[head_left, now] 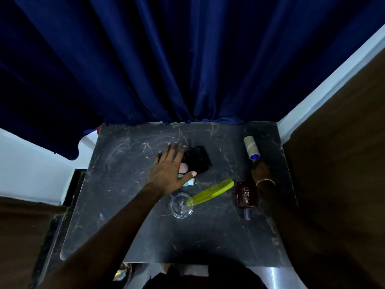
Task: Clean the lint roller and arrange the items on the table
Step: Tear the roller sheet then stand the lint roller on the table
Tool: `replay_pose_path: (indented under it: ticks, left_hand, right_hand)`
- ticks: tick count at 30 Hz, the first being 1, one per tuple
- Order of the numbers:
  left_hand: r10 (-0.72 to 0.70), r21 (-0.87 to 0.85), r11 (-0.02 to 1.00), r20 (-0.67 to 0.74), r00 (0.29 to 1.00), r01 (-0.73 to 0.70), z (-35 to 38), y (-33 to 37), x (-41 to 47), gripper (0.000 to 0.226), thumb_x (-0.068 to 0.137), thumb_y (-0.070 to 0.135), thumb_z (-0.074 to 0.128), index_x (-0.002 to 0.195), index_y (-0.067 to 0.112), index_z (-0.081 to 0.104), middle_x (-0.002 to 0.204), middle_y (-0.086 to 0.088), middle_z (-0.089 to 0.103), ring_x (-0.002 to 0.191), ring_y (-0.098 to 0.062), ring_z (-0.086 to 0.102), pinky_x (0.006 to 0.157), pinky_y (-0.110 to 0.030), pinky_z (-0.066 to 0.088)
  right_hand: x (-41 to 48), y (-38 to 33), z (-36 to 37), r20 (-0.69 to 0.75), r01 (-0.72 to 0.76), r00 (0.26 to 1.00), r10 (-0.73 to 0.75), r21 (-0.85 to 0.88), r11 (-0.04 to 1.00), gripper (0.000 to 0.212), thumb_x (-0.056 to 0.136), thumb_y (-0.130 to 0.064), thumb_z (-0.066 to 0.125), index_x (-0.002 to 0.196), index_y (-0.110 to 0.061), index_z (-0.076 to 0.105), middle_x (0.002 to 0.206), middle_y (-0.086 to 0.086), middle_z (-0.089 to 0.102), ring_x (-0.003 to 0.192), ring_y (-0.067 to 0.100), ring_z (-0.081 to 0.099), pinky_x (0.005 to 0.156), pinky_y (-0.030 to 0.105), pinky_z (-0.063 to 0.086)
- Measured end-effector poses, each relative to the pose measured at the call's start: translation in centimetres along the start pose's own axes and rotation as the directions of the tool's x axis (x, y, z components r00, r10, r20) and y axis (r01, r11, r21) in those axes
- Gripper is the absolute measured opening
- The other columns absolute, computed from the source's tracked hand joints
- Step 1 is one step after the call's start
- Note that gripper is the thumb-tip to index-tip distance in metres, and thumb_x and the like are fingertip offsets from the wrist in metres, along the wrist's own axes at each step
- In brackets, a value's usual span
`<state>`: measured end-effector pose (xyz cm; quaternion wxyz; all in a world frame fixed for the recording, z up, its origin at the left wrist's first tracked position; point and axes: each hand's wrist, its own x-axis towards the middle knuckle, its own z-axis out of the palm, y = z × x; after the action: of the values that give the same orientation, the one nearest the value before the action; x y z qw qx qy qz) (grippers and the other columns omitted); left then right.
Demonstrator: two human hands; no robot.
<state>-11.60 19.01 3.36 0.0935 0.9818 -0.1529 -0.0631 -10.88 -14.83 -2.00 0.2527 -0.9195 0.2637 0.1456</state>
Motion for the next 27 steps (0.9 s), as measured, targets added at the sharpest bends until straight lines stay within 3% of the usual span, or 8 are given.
replay_pose_path:
  ticks: [5,9,14,22,24,27]
  left_hand:
    - [-0.015,0.015,1.000,0.006,1.000,0.015,0.8,-0.5,0.4,0.098,0.086,0.090,0.021,0.160,0.025,0.017,0.169,-0.010,0.021,0.157,-0.031,0.019,0.121,-0.057,0.030]
    - [-0.013,0.018,1.000,0.007,1.000,0.012,1.2,-0.5,0.6,0.100,0.085,0.090,0.019,0.160,0.024,0.017,0.169,-0.009,0.022,0.158,-0.029,0.017,0.121,-0.056,0.029]
    - [-0.013,0.020,1.000,0.011,1.000,0.013,1.4,-0.4,0.7,0.099,0.086,0.089,0.018,0.160,0.024,0.016,0.168,-0.009,0.023,0.158,-0.029,0.017,0.121,-0.055,0.030]
    - [-0.015,0.015,1.000,0.028,0.999,0.014,1.3,-0.7,1.1,0.099,0.086,0.090,0.019,0.160,0.024,0.016,0.168,-0.010,0.023,0.158,-0.030,0.017,0.122,-0.055,0.029]
    - [-0.013,0.013,1.000,0.035,0.999,0.013,1.3,-0.7,1.2,0.100,0.085,0.091,0.018,0.160,0.024,0.014,0.168,-0.011,0.022,0.158,-0.030,0.016,0.123,-0.056,0.028]
    - [-0.013,0.010,1.000,0.043,0.999,0.012,1.3,-0.8,1.3,0.102,0.084,0.091,0.015,0.161,0.024,0.012,0.169,-0.010,0.019,0.158,-0.030,0.014,0.124,-0.057,0.027]
  right_hand:
    - [1.4,0.8,0.3,-0.114,-0.013,0.993,-0.010,-0.203,0.979,0.050,0.109,-0.025,0.030,0.144,0.010,0.039,0.125,0.028,0.064,0.116,0.040,0.064,0.096,0.047,0.050]
    - [2.2,0.0,1.1,-0.056,-0.015,0.998,0.001,-0.253,0.967,0.052,0.108,-0.023,0.029,0.150,0.008,0.027,0.130,0.024,0.062,0.120,0.041,0.062,0.100,0.047,0.049]
    - [1.4,-3.2,3.0,0.036,0.116,0.993,-0.111,-0.334,0.936,0.042,0.106,-0.023,0.032,0.140,0.000,0.039,0.125,0.020,0.067,0.116,0.040,0.066,0.097,0.046,0.053]
    - [-0.2,-6.5,5.9,0.151,0.380,0.922,-0.357,-0.530,0.758,0.043,0.108,-0.030,0.023,0.135,-0.004,0.043,0.118,0.017,0.071,0.108,0.036,0.070,0.091,0.042,0.054]
    - [0.6,-5.9,5.3,0.138,0.351,0.934,-0.330,-0.522,0.777,0.042,0.108,-0.031,0.024,0.134,-0.003,0.045,0.118,0.017,0.071,0.108,0.036,0.070,0.091,0.042,0.054]
    - [2.7,-4.1,3.6,0.059,0.189,0.982,-0.182,-0.426,0.885,0.042,0.107,-0.028,0.032,0.132,0.001,0.050,0.120,0.018,0.070,0.112,0.038,0.068,0.092,0.044,0.053]
